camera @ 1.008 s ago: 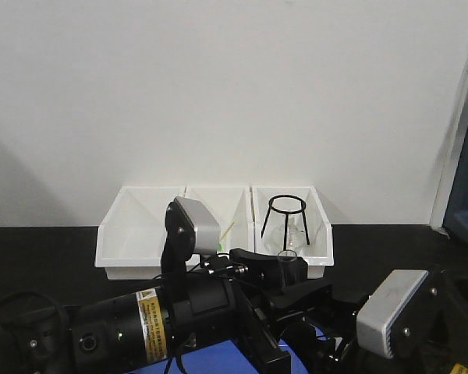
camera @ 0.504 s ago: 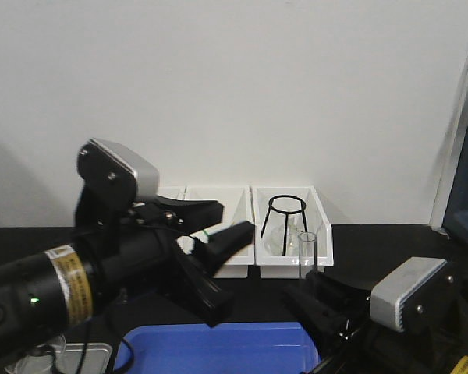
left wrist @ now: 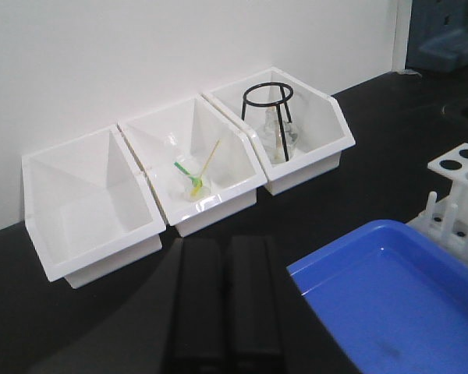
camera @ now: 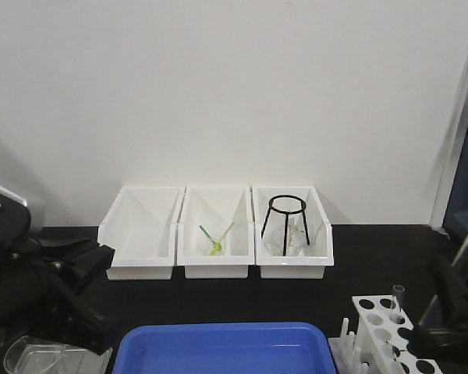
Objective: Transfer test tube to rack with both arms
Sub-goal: 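Carry the test tube with the right gripper over the white rack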
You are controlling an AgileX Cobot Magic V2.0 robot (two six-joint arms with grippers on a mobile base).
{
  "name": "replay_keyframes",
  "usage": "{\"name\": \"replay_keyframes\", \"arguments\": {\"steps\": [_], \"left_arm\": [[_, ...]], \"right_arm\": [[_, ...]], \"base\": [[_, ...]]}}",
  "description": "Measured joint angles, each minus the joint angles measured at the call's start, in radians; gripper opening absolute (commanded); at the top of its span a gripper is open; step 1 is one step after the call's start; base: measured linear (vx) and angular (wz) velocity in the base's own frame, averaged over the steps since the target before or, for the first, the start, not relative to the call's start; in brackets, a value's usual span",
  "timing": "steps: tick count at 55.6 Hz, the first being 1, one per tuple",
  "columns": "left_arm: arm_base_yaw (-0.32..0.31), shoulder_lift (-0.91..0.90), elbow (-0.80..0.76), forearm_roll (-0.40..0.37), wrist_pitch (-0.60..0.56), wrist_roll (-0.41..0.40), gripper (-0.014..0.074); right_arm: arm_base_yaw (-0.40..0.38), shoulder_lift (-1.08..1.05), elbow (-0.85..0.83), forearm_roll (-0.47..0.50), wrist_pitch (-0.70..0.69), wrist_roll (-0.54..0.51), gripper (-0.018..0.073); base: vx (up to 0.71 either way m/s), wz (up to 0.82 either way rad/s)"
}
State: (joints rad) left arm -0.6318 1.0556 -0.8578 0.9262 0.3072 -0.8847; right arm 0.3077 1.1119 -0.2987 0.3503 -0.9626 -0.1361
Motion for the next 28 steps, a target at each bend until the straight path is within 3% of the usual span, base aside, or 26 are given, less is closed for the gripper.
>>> {"name": "replay_keyframes", "arguments": {"steps": [5, 16, 22, 23, 28], "left_arm": [[0.0, -0.008, 0.015, 0.0, 0.001, -0.001, -0.0008], [0.0, -0.008, 0.018, -0.002, -0.026, -0.001, -0.0008], [0.0, -0.008, 0.018, -0.002, -0.046, -0.001, -0.0007], [0.0, -0.008, 0.018, -0.002, -0.052, -0.001, -0.0007], [0.0, -0.008, 0.018, -0.002, -0.052, -0.001, -0.0007]], "right_arm": [[-0.108, -0.002, 0.008, -0.052, 0.012, 0.054, -0.0008], [-0.323, 0.064, 0.009, -0.336, -0.037, 0.274, -0.0008], [-0.393, 0.158, 0.009, -0.484, -0.12, 0.373, -0.0008], [-0.422, 0.244, 0.008, -0.578, -0.159, 0.424, -0.0008], [-0.43, 0.321, -0.007, -0.653, -0.159, 0.442, -0.0008]], "base": [[0.0, 0.0], [0.0, 0.0], [0.0, 0.0], [0.0, 0.0], [0.0, 0.0]]}}
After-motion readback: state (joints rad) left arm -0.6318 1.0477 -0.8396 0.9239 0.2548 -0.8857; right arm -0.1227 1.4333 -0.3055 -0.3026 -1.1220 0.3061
